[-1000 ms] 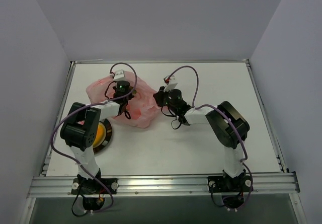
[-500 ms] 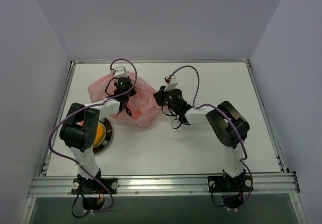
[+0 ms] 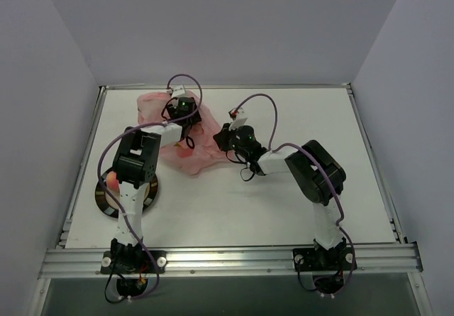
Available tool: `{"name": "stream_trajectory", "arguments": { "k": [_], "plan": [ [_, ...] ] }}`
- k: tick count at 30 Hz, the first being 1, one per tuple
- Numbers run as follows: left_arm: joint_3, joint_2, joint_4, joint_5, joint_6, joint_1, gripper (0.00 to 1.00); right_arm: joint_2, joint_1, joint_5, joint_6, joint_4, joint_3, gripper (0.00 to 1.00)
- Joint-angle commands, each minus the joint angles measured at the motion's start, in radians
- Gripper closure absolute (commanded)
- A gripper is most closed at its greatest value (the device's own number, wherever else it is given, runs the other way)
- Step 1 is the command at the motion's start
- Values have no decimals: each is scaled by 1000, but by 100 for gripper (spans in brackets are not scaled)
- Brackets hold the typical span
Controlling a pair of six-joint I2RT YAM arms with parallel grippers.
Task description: Take the fake fruits out of the plastic bag
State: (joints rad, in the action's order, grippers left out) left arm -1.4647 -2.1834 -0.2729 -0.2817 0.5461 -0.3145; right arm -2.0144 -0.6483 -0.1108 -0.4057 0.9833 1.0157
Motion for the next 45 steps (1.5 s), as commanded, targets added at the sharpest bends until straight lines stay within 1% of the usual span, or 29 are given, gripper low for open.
{"name": "stream_trajectory", "arguments": {
  "k": [1,2,4,5,8,9,11,14,15,18,19,20,25,26,30,35,40,43,44,45],
  "plan": [
    [-85,-27,71,-19,3,29,43,-15,4,-46,-25,54,29,100],
    [-120,-35,83,-22,0,29,48,-17,4,-53,-28,54,29,100],
    [-173,-68,173,-25,0,31,57,-15,4,-55,-33,57,23,100],
    [-201,-82,190,-21,0,31,64,-15,3,-58,-36,61,20,100],
    [-180,-69,166,-7,8,29,79,-6,3,-59,-42,66,9,100],
    [-154,-61,144,-4,12,29,89,-3,4,-56,-41,68,6,100],
    [-112,-39,104,21,24,29,97,2,3,-58,-41,68,1,100],
    [-33,25,63,38,38,25,98,3,3,-63,-39,61,7,100],
    [-7,69,31,42,38,20,98,5,4,-61,-38,58,7,100],
    [98,169,-14,45,51,8,98,13,9,-50,-30,52,1,100],
    [160,197,-31,50,61,6,98,17,12,-47,-30,54,0,100],
    [188,247,-43,55,67,3,98,20,13,-46,-30,54,-2,100],
    [343,379,-92,91,124,-11,98,39,16,-30,-28,51,-8,100],
    [396,423,-98,98,135,-14,98,40,16,-27,-30,52,-11,100],
    [506,533,-141,136,166,-29,98,36,18,-13,-44,68,-19,100],
    [590,680,-169,208,198,-35,98,28,18,6,-61,92,-40,100],
    [650,815,-95,223,213,-35,98,40,18,26,-61,84,-37,100],
    [707,945,-20,211,210,-40,98,45,22,31,-56,69,-20,100],
    [719,1032,39,185,204,-41,98,46,27,31,-56,65,-13,100],
    [731,1080,78,165,193,-43,98,46,27,31,-55,64,-11,100]
  ]
}}
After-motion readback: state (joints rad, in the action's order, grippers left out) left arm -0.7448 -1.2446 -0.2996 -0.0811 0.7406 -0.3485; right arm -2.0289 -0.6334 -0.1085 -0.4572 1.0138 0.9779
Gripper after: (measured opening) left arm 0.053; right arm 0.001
